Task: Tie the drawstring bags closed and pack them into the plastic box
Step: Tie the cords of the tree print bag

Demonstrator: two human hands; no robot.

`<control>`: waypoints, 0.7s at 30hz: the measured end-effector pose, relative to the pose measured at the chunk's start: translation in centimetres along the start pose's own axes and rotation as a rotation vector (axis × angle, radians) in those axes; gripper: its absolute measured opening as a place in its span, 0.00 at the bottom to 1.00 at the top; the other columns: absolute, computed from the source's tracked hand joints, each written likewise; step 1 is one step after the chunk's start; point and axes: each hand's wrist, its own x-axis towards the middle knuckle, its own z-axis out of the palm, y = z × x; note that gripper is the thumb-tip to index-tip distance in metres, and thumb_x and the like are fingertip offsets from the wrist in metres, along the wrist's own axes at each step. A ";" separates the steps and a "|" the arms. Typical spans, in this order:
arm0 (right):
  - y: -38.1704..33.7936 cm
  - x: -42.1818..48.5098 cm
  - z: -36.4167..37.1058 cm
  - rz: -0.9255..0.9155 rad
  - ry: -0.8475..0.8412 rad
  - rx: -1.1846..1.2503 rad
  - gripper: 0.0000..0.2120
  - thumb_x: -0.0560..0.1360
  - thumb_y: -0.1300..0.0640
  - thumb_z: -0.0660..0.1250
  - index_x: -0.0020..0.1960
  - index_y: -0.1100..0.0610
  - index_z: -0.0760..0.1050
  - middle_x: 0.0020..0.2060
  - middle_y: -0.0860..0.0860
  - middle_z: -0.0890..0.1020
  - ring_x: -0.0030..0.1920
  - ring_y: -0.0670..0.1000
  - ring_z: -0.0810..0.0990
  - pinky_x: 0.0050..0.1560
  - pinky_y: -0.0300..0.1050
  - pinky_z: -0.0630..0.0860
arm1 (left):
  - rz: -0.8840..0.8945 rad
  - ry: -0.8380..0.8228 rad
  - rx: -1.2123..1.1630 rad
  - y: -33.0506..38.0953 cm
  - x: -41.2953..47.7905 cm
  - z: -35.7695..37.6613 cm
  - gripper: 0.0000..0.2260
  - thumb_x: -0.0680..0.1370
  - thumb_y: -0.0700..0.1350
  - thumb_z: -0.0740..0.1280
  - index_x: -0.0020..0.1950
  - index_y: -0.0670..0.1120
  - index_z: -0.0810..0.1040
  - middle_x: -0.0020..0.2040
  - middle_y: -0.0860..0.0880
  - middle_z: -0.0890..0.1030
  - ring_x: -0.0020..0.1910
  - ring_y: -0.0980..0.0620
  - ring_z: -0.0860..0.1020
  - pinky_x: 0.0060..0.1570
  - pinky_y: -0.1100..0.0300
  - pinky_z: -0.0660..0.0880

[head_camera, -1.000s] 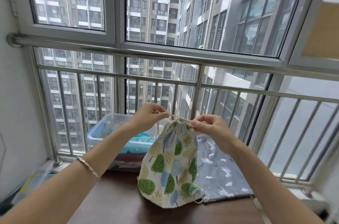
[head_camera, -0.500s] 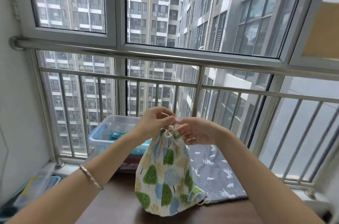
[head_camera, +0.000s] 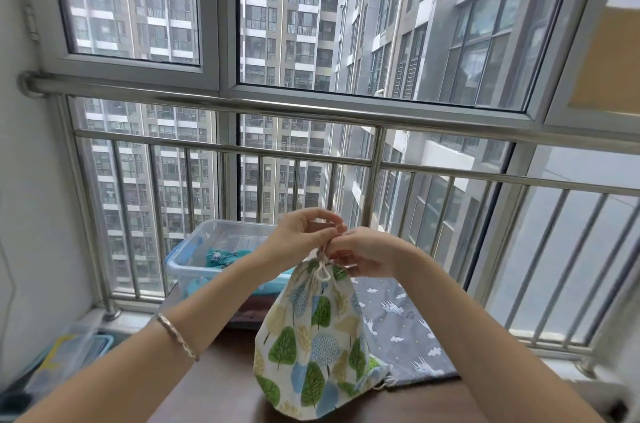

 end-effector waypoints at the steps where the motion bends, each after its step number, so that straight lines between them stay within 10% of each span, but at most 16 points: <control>1: -0.1 -0.2 0.1 -0.024 0.002 0.014 0.04 0.73 0.64 0.69 0.48 0.61 0.77 0.41 0.54 0.81 0.42 0.51 0.78 0.51 0.46 0.73 | 0.004 -0.008 0.032 -0.1 0.0 -0.1 0.11 0.76 0.35 0.67 0.58 0.40 0.79 0.50 0.45 0.85 0.50 0.51 0.84 0.47 0.61 0.79; 15: 0.6 -1.7 1.7 -0.466 0.490 -0.503 0.05 0.69 0.63 0.70 0.44 0.61 0.82 0.36 0.54 0.85 0.38 0.50 0.84 0.43 0.46 0.81 | -0.392 -0.059 0.089 0.3 0.5 -1.6 0.10 0.72 0.43 0.73 0.49 0.39 0.82 0.42 0.45 0.83 0.37 0.55 0.81 0.40 0.65 0.79; 21: 0.4 -1.8 1.2 -0.342 0.430 -0.481 0.09 0.69 0.57 0.69 0.31 0.57 0.80 0.28 0.53 0.76 0.31 0.50 0.71 0.34 0.41 0.70 | -0.375 -0.141 0.202 0.8 0.8 -1.8 0.10 0.73 0.44 0.73 0.50 0.39 0.82 0.42 0.45 0.83 0.38 0.53 0.78 0.44 0.62 0.77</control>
